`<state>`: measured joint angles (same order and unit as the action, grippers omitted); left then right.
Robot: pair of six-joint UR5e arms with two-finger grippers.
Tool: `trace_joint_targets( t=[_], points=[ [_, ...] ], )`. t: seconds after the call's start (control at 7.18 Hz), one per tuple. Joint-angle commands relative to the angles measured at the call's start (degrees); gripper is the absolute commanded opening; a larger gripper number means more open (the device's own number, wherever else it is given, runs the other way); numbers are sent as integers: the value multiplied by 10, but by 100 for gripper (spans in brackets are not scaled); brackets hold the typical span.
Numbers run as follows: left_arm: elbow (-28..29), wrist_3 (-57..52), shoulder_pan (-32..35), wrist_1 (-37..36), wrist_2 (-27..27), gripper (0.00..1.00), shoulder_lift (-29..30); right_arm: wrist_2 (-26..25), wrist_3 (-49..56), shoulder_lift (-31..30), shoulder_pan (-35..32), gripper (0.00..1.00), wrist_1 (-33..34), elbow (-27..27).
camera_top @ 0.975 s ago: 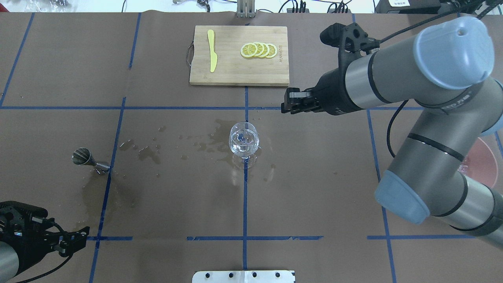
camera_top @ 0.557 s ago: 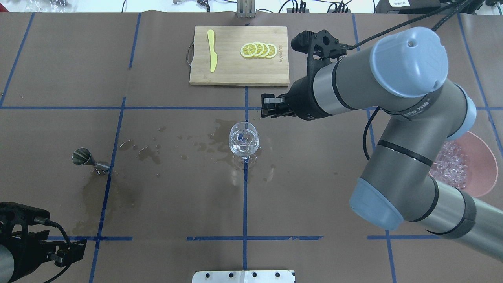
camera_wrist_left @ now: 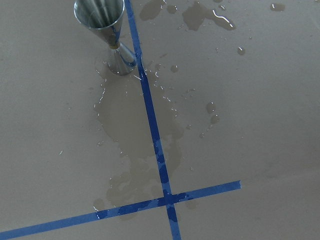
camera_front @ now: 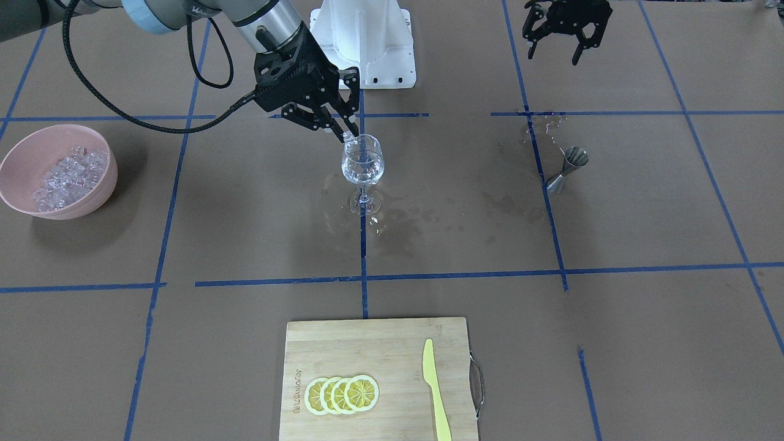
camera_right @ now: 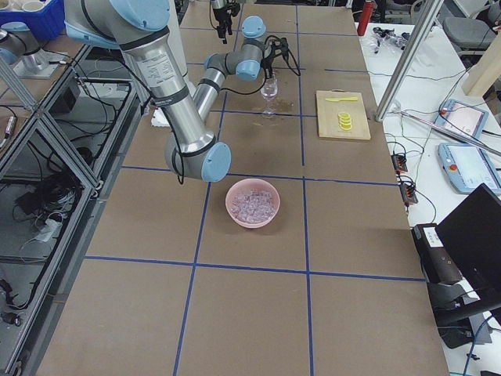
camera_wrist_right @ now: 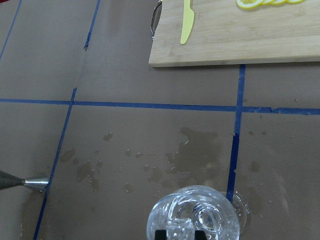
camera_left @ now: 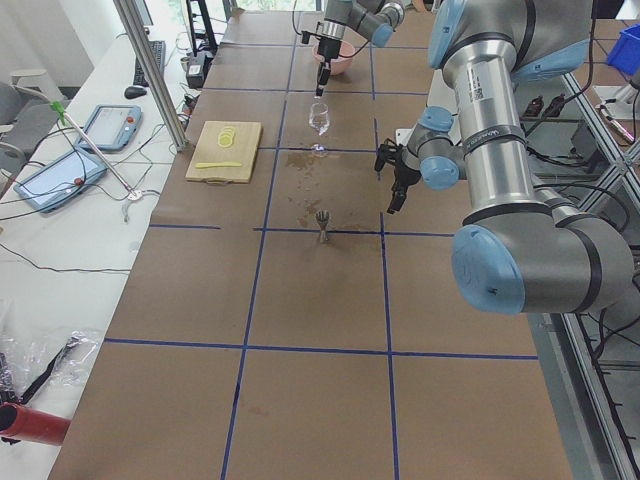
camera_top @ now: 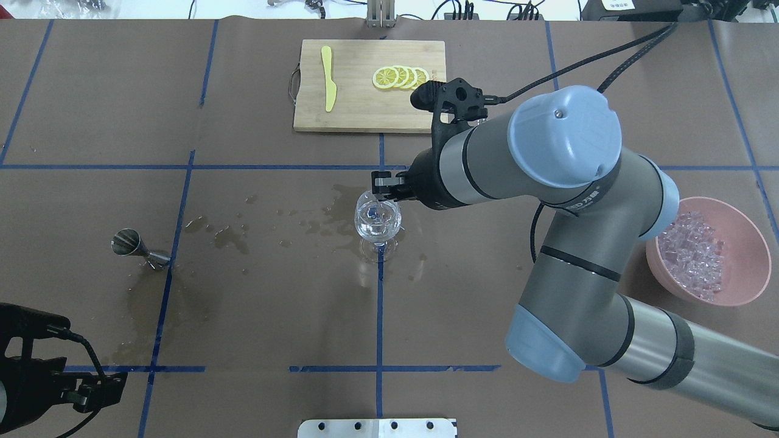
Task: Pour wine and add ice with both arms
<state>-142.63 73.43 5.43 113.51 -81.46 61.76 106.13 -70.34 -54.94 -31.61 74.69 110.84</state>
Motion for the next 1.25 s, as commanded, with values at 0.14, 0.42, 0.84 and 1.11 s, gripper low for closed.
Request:
trace_joint_targets(
  t=[0.14, 0.42, 0.84, 1.11],
  points=[
    [-14, -69, 73, -1, -58, 100, 2, -8, 0, 11, 9, 0, 0, -11],
    [-27, -100, 109, -16, -84, 100, 7, -8, 0, 11, 9, 14, 0, -11],
    [-60, -157, 165, -94, -135, 100, 50, -8, -1, 11, 8, 99, 0, -5],
    [-65, -160, 172, -95, -136, 100, 51, -8, -1, 11, 8, 99, 3, 4]
  ],
)
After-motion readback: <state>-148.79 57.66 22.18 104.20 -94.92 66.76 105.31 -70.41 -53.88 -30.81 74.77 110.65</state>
